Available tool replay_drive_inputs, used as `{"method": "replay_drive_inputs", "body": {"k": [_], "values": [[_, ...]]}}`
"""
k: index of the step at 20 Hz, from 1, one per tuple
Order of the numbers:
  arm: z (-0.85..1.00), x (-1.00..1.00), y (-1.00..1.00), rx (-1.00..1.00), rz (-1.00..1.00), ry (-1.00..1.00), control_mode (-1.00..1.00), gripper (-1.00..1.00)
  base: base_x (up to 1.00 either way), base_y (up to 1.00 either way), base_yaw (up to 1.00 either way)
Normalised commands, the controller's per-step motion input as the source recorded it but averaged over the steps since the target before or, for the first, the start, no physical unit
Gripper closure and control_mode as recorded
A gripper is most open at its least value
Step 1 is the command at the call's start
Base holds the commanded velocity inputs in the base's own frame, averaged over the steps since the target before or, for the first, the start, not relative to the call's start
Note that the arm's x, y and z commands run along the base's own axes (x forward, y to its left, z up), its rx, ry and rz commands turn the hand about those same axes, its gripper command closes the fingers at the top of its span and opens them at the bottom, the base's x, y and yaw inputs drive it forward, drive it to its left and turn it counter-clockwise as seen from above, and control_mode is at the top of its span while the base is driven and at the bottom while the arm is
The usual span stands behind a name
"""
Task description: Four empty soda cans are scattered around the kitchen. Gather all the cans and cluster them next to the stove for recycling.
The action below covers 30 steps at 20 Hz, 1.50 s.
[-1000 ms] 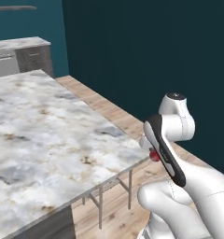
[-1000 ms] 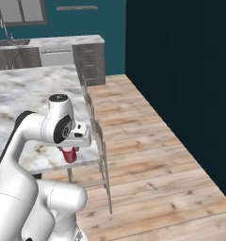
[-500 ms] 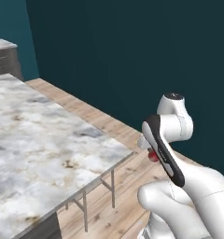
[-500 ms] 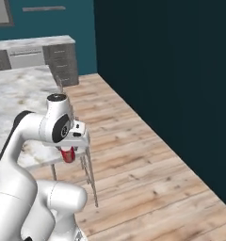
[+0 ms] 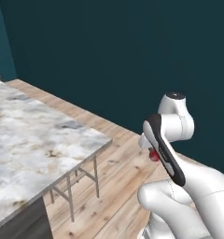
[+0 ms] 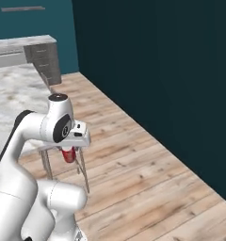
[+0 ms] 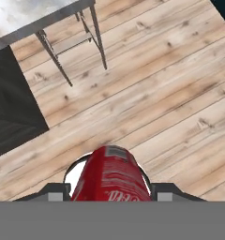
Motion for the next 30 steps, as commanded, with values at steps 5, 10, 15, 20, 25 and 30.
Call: {"method": "replay_drive_inputs", "body": {"k": [5,10,15,20,25,30], "values": [[0.0,0.0,0.0,0.0,0.0,0.0,1.0,1.0,-0.48,0.0,-0.27],[0.0,0.0,0.0,0.0,0.0,0.0,1.0,1.0,-0.42,0.0,-0.33],[0.0,0.0,0.0,0.0,0.0,0.0,1.0,1.0,-0.5,0.0,-0.36],[0.0,0.0,0.0,0.0,0.0,0.0,1.0,1.0,-0.57,0.01,-0.35],[0.0,0.0,0.0,0.0,0.0,0.0,1.0,1.0,-0.57,0.05,-0.34],[0.0,0.0,0.0,0.0,0.0,0.0,1.0,1.0,-0.58,0.06,-0.33]]}}
